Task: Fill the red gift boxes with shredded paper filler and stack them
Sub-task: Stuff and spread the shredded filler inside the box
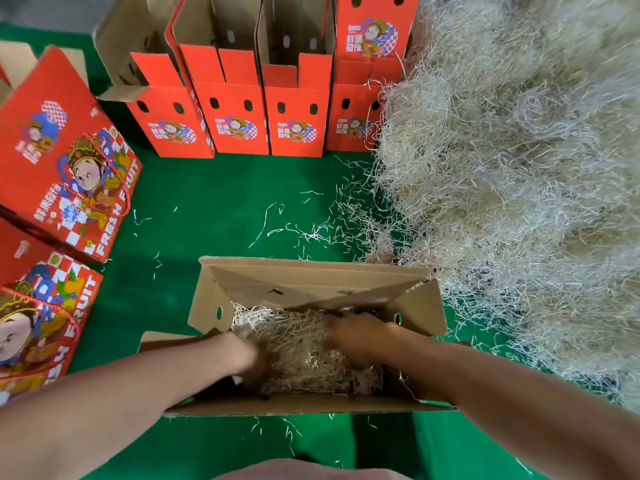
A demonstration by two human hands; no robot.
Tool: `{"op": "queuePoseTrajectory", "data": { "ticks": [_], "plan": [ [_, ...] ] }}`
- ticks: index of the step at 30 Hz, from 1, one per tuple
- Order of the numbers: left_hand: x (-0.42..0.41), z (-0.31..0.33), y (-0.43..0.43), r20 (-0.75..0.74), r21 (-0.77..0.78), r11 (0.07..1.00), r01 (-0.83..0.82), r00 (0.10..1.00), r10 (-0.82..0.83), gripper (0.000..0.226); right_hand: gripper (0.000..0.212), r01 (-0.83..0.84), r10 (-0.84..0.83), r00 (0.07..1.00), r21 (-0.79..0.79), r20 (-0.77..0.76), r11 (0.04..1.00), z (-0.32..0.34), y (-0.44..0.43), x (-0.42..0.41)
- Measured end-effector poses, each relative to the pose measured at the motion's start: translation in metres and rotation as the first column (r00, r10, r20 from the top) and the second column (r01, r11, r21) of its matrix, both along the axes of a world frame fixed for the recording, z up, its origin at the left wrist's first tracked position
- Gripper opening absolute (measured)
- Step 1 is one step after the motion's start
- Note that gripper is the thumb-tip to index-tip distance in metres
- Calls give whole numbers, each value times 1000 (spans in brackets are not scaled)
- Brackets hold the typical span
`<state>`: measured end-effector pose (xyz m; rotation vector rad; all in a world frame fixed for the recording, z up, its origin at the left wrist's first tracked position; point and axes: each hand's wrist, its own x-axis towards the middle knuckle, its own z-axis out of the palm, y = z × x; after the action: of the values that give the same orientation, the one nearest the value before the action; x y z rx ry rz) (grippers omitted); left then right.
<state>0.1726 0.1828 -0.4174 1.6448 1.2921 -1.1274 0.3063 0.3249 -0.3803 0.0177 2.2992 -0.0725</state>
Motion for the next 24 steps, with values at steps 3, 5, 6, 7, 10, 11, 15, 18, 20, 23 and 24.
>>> {"op": "queuePoseTrajectory", "data": {
  "ticks": [3, 5, 6, 7, 10, 11, 15, 18, 20, 23, 24],
  "plan": [
    [-8, 19, 11, 153, 317, 939, -135, 984, 90, 23, 30, 34, -46, 954, -46, -295, 998, 28, -3, -3],
    [-9, 38, 19, 191, 366, 913, -181, 975, 117, 30, 25, 6, -66, 829, -109, -555, 994, 52, -5, -1],
    [-9, 46, 21, 204, 371, 898, -236, 964, 169, 37, 23, -13, -89, 709, -139, -699, 990, 62, -5, 1],
    [-9, 50, 24, 227, 393, 872, -290, 950, 214, 42, 21, -24, -115, 540, -151, -834, 988, 68, -4, 2],
    [-10, 74, 28, 343, 444, 785, -432, 891, 296, 34, 45, 164, -93, 371, -33, -924, 986, 86, 9, 5],
    [-10, 84, 29, 388, 436, 761, -481, 863, 323, 33, 53, 249, -106, 506, 28, -856, 968, 92, 19, 5],
    [-16, 128, 18, 458, 392, 686, -613, 777, 432, 21, 23, 388, -288, 767, 57, -573, 920, 111, 45, 4],
    [-27, 165, 7, 493, 489, 514, -705, 709, 504, 23, 8, 426, -363, 702, -47, -613, 903, 117, 55, -8],
    [-36, 184, -2, 552, 596, 291, -749, 645, 529, 22, 9, 492, -475, 644, -152, -600, 857, 119, 59, -18],
    [-44, 189, -12, 544, 766, -45, -642, 608, 578, 38, 13, 583, -691, 501, -387, -521, 714, 117, 56, -34],
    [-43, 186, -14, 540, 776, -97, -623, 579, 611, 48, 16, 578, -729, 486, -449, -482, 681, 116, 51, -38]
  ]
}}
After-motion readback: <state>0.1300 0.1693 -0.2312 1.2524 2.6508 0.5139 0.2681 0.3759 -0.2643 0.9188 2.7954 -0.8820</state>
